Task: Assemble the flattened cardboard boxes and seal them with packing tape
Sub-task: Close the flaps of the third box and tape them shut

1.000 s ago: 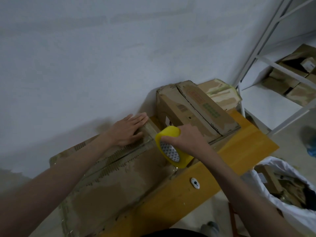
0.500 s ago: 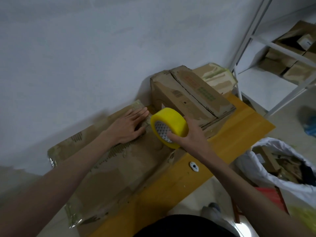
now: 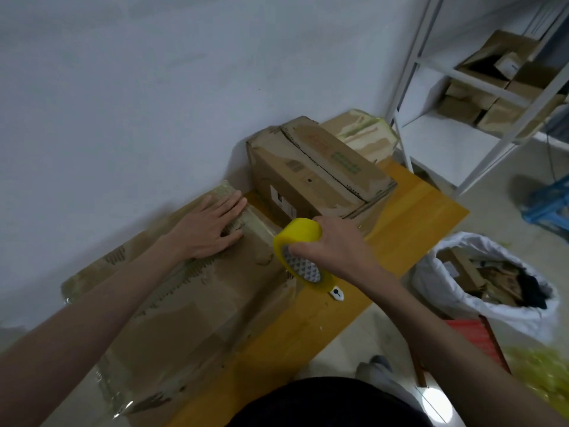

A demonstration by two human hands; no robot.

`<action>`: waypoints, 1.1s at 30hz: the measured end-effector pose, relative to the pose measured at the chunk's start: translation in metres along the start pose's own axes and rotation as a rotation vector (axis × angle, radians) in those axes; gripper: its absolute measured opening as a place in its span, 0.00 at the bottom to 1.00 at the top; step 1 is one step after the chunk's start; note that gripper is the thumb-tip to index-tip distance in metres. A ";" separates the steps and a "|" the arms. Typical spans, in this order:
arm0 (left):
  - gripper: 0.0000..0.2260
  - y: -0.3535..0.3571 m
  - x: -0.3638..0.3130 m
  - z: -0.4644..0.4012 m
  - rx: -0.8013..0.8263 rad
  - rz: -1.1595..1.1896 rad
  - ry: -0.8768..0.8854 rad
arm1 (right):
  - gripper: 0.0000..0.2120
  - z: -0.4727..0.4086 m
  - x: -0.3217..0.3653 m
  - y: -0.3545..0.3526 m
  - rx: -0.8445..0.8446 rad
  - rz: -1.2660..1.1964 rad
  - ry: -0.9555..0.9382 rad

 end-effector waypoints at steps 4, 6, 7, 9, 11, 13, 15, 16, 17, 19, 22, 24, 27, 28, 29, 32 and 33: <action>0.39 -0.005 -0.024 0.007 0.004 -0.048 0.010 | 0.25 -0.002 -0.005 -0.001 -0.010 0.011 0.018; 0.40 -0.006 -0.041 0.012 0.000 -0.028 0.024 | 0.24 -0.002 -0.004 -0.002 -0.019 0.018 0.012; 0.40 -0.006 -0.050 0.014 -0.007 -0.007 0.036 | 0.24 -0.003 -0.003 -0.002 -0.024 0.024 0.005; 0.39 -0.006 -0.064 0.018 -0.029 0.048 0.060 | 0.24 -0.004 -0.002 -0.002 -0.027 0.035 -0.004; 0.39 -0.003 -0.069 0.020 -0.039 0.093 0.060 | 0.24 -0.005 -0.001 -0.002 -0.019 0.039 -0.016; 0.39 0.000 -0.068 0.020 -0.043 0.109 0.051 | 0.25 -0.005 0.000 -0.004 -0.002 0.037 -0.028; 0.39 0.002 -0.068 0.019 -0.048 0.116 0.047 | 0.23 -0.004 0.000 -0.006 0.027 0.021 -0.033; 0.39 0.003 -0.068 0.019 -0.052 0.116 0.048 | 0.22 -0.003 -0.001 -0.007 0.042 0.002 -0.034; 0.39 0.003 -0.068 0.018 -0.054 0.111 0.049 | 0.20 -0.001 -0.003 -0.008 0.055 -0.022 -0.036; 0.39 0.005 -0.067 0.017 -0.049 0.096 0.048 | 0.20 0.004 -0.006 -0.009 0.066 -0.073 -0.047; 0.40 0.006 -0.066 0.015 -0.039 0.093 0.044 | 0.24 0.013 -0.010 -0.010 0.078 -0.120 -0.043; 0.41 0.005 -0.067 0.013 -0.032 0.097 0.047 | 0.25 0.017 -0.012 -0.011 0.061 -0.119 -0.042; 0.41 0.004 -0.065 0.012 -0.019 0.093 0.038 | 0.18 0.026 -0.017 -0.011 0.051 -0.076 -0.040; 0.40 0.004 -0.064 0.012 -0.014 0.083 0.038 | 0.18 0.030 -0.022 -0.010 0.057 -0.065 -0.027; 0.40 0.004 -0.064 0.013 -0.010 0.079 0.042 | 0.18 0.034 -0.028 -0.007 0.066 -0.058 -0.010; 0.39 0.006 -0.065 0.014 -0.005 0.093 0.055 | 0.18 0.042 -0.044 0.003 0.087 -0.051 0.030; 0.39 0.007 -0.064 0.014 -0.001 0.094 0.056 | 0.18 0.043 -0.047 0.008 0.096 -0.051 0.039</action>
Point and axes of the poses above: each hand's wrist, its own z-axis away from the middle knuckle, its own y-axis out of the palm, x = y × z, the point moved 9 cm from there along -z, towards the middle knuckle, and after that the axes turned 4 degrees about -y, right-handed, at the moved point
